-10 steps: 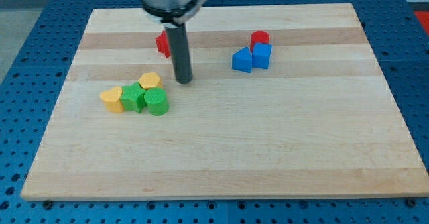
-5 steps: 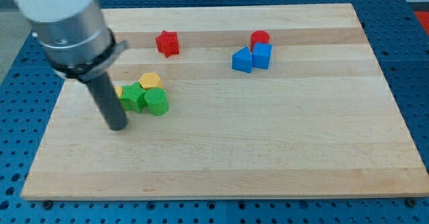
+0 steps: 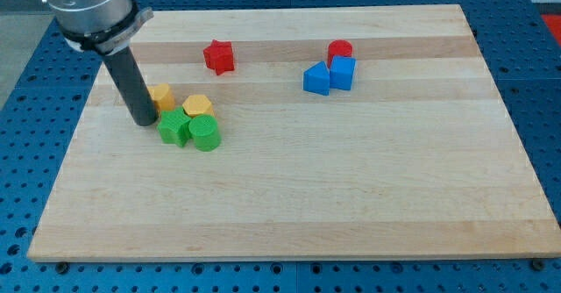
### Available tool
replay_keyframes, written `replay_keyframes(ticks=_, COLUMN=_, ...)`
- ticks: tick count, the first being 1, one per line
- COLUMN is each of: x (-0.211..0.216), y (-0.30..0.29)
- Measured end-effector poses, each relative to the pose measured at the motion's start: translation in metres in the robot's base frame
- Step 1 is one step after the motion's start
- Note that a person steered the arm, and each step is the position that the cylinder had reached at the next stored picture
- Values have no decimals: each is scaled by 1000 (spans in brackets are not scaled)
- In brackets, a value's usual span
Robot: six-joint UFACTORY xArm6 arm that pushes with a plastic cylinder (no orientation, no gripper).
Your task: Push yellow heart beside red star
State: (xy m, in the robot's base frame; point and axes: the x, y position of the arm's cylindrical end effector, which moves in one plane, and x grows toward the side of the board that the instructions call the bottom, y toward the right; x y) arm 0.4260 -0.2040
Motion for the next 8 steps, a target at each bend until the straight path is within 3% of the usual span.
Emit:
replay_keyframes(ticks=2, x=-39, y=0)
replay_keyframes(ticks=5, x=-19, y=9)
replay_keyframes(ticks=8, x=-38, y=18)
